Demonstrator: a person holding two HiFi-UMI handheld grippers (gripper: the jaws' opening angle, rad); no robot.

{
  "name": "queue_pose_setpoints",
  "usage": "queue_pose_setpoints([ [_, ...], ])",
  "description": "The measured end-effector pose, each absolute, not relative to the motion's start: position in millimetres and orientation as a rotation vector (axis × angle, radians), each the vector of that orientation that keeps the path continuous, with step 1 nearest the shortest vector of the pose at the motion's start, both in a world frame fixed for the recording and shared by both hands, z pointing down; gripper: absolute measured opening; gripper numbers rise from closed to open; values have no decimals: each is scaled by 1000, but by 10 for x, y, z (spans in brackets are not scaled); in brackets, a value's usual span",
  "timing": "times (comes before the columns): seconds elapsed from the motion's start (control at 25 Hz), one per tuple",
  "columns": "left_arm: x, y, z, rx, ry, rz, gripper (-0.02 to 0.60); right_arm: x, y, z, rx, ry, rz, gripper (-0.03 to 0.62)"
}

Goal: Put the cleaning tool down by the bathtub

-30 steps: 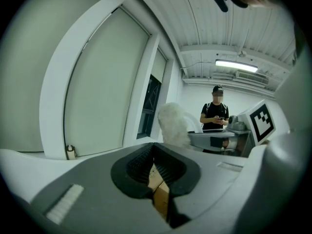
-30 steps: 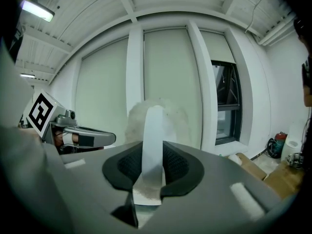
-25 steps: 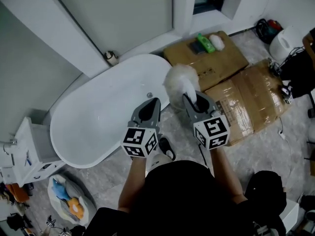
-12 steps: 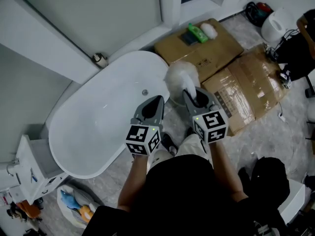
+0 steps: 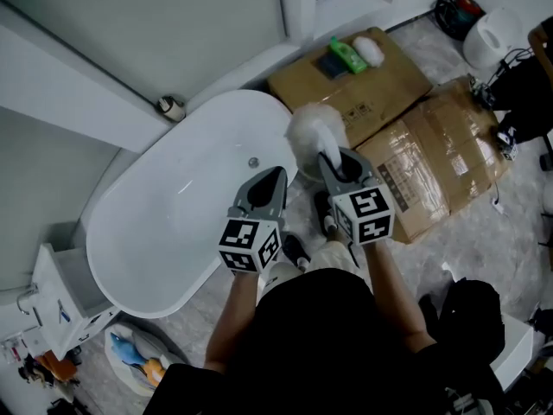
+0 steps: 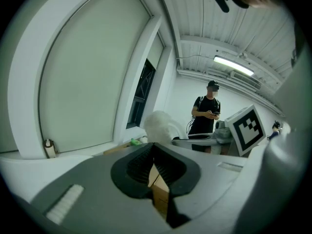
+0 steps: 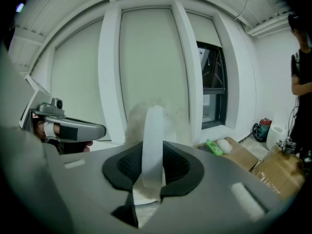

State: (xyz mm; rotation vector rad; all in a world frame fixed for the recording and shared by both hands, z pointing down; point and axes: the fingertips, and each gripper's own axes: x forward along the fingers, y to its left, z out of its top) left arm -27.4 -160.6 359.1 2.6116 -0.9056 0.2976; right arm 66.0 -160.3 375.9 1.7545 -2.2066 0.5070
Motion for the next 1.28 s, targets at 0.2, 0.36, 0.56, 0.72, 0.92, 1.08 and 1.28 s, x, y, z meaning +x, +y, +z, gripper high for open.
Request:
queue_pose_setpoints([
  [0.2, -6, -1917, 3727, 2579, -935, 325, 0, 927, -1977, 3990, 1705, -2193, 559, 91],
  [0.36, 161, -2184, 3787, 2541, -962, 334, 0, 1078, -2271, 4163, 1644, -2187, 592, 91],
  [0.56, 385, -2461, 3862, 2504, -991, 347, 0, 1325, -2569, 4461, 1590, -2134, 671, 91],
  [0.72, 560, -2668, 3953, 2471, -1019, 361, 0, 1494, -2805, 4741, 1540, -2112, 728, 91],
  [0.92, 747, -2895, 4115, 2426, -1051, 393, 0, 1664, -3083, 5097, 1475, -2095, 766, 91],
  [1.08, 826, -3050, 4244, 2384, -1074, 412, 0, 1721, -3226, 5390, 1420, -2079, 812, 91],
  [1.28, 982, -3240, 4402, 2352, -1076, 427, 0, 1844, -3410, 5746, 1390, -2039, 849, 91],
])
